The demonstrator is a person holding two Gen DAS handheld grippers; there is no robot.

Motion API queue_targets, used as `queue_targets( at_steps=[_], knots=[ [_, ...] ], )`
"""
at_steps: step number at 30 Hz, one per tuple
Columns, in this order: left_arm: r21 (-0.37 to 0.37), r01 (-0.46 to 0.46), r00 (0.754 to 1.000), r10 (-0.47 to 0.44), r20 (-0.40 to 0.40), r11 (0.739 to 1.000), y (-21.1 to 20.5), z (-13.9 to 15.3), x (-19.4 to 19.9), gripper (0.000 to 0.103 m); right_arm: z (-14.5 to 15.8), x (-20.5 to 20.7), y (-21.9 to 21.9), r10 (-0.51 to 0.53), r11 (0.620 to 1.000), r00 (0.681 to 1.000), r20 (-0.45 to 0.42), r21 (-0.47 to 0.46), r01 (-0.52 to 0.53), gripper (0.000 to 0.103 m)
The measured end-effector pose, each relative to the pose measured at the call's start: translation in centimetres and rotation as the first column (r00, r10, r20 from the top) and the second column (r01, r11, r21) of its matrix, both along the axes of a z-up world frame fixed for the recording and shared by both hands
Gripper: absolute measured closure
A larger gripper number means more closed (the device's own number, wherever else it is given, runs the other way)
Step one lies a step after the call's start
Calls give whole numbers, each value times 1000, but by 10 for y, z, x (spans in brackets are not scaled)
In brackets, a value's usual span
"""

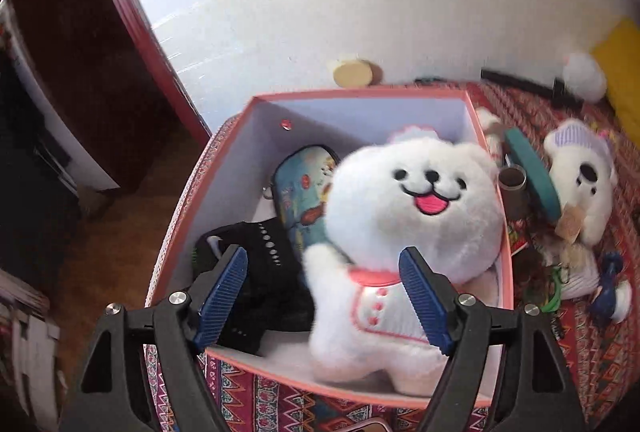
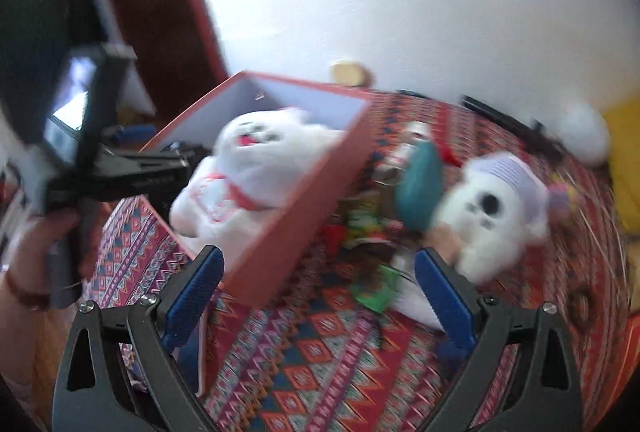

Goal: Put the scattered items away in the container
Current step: 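Place the glove and white plush bear into the pink box, then grasp the blue toy with the left tool while the right tool grasps the white spool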

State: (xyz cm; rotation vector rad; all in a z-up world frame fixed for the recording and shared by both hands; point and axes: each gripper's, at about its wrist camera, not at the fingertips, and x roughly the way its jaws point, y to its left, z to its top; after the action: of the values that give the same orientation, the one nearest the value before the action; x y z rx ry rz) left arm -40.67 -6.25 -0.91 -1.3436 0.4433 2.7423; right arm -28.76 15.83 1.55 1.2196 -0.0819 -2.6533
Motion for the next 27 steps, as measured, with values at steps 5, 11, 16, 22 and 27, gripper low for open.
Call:
queue_targets(
  at_steps=[5,11,16,22,27],
  knots=[
    [93,14,1000,-14,7,996,33,-2,22,25,0,35,77,-110,989,994,30,-101,112,6],
    [141,200,979,-192,-66,970,103,6,90,25,-80,52,172,-248,900,943,220,-308,309,6],
    [124,361,931,-364,3,924,179,-34,133,24,-138,68,219,-315,738,882,351,-493,460,6],
    [234,351,909,-390,144,906,201,-98,158,24,-181,65,229,-264,621,864,429,-610,492,6],
    [252,359,897,-407,173,899,213,-118,168,24,-192,49,221,-260,626,868,423,-611,485,5]
  ],
)
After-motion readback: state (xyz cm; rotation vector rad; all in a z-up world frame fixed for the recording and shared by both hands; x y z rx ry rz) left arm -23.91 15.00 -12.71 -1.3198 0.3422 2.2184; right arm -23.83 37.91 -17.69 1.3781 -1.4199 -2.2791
